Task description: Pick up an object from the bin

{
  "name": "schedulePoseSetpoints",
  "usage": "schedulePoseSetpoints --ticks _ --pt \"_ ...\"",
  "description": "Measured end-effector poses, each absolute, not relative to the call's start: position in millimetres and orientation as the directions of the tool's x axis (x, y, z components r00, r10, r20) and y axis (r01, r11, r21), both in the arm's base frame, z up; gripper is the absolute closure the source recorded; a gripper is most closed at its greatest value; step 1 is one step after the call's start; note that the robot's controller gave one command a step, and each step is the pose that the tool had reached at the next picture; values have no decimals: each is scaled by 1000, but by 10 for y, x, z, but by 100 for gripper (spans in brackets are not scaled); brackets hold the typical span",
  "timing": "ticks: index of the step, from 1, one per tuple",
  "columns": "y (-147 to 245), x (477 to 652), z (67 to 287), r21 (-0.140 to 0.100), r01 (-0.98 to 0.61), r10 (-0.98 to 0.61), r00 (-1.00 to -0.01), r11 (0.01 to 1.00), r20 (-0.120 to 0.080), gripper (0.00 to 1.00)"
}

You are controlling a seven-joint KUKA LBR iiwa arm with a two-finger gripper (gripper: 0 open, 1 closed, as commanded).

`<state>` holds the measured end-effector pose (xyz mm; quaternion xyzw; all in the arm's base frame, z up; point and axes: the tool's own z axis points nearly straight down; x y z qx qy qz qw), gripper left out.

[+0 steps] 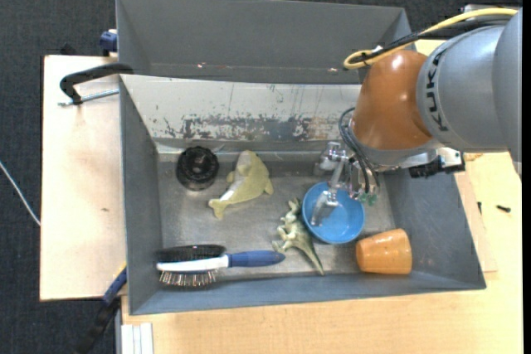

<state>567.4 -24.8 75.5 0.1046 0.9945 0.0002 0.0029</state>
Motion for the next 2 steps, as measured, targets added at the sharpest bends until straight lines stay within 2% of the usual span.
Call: schedulePoseSetpoints --ticks 1,2 --pt "-244 5686 763 1 207 207 -978 978 -6 0" --pt "-266 5700 789 -2 208 208 -978 978 -8 100"
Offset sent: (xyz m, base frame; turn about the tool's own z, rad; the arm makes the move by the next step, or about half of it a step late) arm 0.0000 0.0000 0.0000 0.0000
